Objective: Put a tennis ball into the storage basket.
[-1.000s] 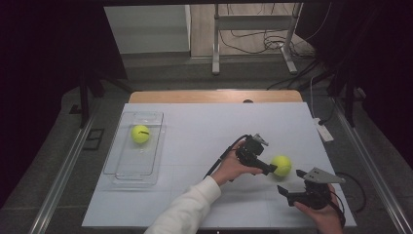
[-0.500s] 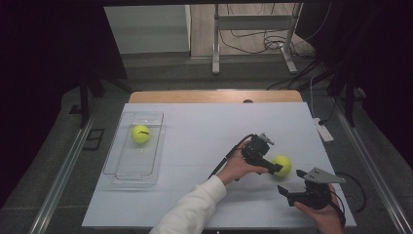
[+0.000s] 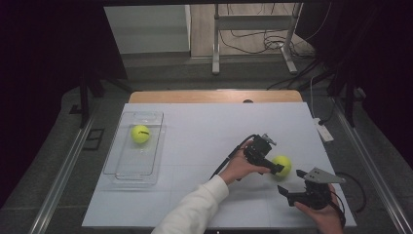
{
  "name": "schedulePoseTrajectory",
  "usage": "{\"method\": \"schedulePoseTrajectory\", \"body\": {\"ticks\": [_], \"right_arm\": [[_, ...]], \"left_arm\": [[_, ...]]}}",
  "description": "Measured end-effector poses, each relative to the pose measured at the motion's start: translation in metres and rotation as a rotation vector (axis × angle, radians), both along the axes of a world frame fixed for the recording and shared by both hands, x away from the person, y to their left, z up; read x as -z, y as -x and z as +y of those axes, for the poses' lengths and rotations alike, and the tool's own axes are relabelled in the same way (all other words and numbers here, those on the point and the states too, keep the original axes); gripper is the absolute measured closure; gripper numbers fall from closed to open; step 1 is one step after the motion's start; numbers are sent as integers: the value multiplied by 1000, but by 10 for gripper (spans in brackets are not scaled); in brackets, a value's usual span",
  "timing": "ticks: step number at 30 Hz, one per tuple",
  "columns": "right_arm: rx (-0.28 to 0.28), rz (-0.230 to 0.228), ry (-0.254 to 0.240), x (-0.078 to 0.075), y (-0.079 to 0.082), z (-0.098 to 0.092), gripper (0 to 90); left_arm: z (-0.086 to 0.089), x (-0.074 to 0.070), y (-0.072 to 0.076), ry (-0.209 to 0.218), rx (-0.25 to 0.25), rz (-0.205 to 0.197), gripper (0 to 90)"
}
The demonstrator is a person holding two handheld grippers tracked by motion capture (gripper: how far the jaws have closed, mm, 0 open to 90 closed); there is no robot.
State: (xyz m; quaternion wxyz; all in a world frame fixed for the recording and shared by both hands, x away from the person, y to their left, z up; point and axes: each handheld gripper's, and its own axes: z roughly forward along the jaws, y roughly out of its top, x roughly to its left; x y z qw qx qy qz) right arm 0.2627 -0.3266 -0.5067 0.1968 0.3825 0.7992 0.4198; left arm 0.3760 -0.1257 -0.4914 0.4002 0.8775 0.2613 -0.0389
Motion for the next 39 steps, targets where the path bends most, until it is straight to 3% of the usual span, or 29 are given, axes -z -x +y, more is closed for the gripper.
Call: {"method": "schedulePoseTrajectory", "body": {"ticks": [21, 30, 39], "right_arm": [[1, -2, 6, 0, 0, 1, 67], [4, 2, 3, 0, 0, 0, 62], [4, -1, 1, 0, 0, 0, 62]], "left_arm": [[-15, 5, -1, -9, 12, 13, 163], [-24, 9, -4, -38, 28, 4, 162], [-28, 12, -6, -38, 34, 26, 189]]}}
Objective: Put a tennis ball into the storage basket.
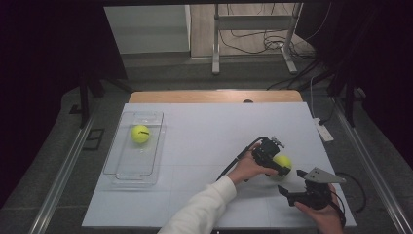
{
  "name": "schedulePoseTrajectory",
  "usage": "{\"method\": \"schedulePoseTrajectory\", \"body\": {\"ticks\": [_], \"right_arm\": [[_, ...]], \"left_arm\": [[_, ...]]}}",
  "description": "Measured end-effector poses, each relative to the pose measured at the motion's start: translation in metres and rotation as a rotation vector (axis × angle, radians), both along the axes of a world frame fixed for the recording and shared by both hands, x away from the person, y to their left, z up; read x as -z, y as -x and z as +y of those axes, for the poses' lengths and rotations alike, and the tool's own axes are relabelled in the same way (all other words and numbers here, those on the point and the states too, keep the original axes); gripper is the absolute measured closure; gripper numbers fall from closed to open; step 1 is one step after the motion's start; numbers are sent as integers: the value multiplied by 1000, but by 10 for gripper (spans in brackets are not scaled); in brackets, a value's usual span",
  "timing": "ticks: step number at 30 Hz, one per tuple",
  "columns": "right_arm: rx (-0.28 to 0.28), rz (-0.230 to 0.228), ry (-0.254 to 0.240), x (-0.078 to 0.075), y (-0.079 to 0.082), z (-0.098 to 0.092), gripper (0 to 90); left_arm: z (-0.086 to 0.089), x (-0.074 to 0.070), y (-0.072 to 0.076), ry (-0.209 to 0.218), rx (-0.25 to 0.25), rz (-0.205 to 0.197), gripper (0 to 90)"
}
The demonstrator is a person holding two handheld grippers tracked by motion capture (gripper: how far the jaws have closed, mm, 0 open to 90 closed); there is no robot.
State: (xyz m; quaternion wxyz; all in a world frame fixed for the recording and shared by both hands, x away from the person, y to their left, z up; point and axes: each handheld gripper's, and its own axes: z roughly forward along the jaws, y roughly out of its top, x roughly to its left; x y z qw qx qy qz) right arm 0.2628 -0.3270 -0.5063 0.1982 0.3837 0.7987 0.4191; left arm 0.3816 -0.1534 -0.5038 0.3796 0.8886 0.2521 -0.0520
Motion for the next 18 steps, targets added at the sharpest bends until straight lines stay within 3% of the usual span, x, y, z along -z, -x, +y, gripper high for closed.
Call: {"method": "schedulePoseTrajectory", "body": {"ticks": [3, 11, 18], "right_arm": [[2, 1, 0, 0, 0, 0, 62], [2, 0, 0, 0, 0, 0, 62], [4, -4, -3, -1, 1, -1, 62]], "left_arm": [[-1, 0, 1, -3, 21, 1, 247], [0, 0, 0, -2, 21, 14, 263], [1, -2, 2, -12, 19, -9, 267]]}}
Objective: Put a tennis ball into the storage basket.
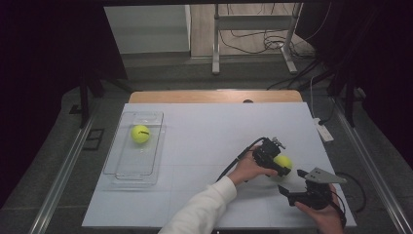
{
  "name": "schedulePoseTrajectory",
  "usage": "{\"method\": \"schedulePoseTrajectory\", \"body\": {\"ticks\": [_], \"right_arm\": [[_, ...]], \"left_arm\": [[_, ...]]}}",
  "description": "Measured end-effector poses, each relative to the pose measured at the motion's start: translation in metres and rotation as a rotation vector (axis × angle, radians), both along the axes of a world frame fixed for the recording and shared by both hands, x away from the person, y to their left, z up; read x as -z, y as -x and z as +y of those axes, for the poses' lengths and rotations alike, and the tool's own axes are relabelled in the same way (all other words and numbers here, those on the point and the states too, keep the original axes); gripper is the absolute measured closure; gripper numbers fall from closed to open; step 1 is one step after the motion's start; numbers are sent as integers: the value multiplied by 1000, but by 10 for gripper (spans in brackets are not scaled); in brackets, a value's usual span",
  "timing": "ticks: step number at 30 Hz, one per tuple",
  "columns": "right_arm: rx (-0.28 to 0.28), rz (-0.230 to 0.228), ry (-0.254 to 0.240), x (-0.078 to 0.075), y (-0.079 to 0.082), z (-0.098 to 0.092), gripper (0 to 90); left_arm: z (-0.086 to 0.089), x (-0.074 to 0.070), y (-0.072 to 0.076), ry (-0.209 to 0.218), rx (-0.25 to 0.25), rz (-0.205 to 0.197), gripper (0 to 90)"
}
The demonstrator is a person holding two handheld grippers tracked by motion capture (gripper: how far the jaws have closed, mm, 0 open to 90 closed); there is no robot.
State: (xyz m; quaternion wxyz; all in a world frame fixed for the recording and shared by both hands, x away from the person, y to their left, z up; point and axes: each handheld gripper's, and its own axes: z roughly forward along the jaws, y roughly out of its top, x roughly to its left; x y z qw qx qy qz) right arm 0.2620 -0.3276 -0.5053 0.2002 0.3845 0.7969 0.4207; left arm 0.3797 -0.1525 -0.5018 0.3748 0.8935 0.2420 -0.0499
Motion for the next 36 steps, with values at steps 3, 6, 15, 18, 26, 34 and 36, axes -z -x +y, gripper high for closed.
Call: {"method": "schedulePoseTrajectory", "body": {"ticks": [3, 6, 15, 18, 26, 34, 36], "right_arm": [[-1, -3, -2, 0, 0, 0, 62], [0, 0, 1, -1, 1, 0, 62], [-1, -1, 0, 0, 0, 0, 63], [-2, -1, 1, 0, 0, 1, 62], [-2, 2, 2, 1, 0, 1, 62], [-3, 6, 6, 1, 0, 1, 63], [-3, 6, 6, 1, 0, 1, 62]], "left_arm": [[3, -1, -1, 4, 2, 0, 267], [8, -4, 0, 11, 2, -11, 267], [23, -7, 1, 30, -1, -18, 267], [27, -10, 2, 37, -1, -24, 267], [35, -14, 5, 55, -10, -34, 267], [48, -18, 7, 64, -10, -43, 267], [51, -20, 8, 70, -14, -45, 267]]}}
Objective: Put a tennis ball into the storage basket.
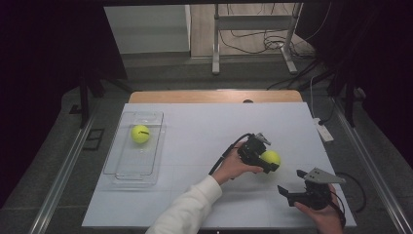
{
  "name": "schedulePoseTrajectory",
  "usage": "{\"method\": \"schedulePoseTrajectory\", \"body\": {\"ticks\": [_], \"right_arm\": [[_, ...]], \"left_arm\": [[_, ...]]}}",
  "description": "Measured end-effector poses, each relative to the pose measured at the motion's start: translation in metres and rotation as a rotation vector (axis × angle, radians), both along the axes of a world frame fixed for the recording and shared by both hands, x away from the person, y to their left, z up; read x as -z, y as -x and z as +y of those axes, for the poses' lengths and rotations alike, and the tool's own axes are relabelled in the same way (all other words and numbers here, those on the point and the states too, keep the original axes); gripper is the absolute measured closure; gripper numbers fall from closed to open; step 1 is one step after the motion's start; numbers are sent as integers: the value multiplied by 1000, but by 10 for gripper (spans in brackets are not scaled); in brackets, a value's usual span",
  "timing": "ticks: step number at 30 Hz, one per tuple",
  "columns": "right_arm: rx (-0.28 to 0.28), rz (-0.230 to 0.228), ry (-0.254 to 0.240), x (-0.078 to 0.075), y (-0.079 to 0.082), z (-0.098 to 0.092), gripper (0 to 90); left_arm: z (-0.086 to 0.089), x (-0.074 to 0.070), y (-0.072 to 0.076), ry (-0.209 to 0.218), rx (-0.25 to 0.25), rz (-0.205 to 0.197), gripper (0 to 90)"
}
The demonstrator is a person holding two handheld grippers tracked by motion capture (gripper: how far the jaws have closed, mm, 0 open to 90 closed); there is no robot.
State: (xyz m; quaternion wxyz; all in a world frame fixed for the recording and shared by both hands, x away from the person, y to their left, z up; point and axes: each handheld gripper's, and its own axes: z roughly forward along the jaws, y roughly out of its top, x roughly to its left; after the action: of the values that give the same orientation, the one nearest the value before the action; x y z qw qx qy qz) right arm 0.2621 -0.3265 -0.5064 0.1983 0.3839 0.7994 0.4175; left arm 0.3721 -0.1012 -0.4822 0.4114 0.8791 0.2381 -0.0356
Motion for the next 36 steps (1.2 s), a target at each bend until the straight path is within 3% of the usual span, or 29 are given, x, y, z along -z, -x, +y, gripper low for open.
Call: {"method": "schedulePoseTrajectory", "body": {"ticks": [20, 36], "right_arm": [[1, -1, 5, 1, 0, 1, 62], [1, -2, 7, 1, -1, 1, 62]], "left_arm": [[32, -10, 9, 18, -20, -29, 267], [57, -15, 14, 42, -65, -40, 267]]}}
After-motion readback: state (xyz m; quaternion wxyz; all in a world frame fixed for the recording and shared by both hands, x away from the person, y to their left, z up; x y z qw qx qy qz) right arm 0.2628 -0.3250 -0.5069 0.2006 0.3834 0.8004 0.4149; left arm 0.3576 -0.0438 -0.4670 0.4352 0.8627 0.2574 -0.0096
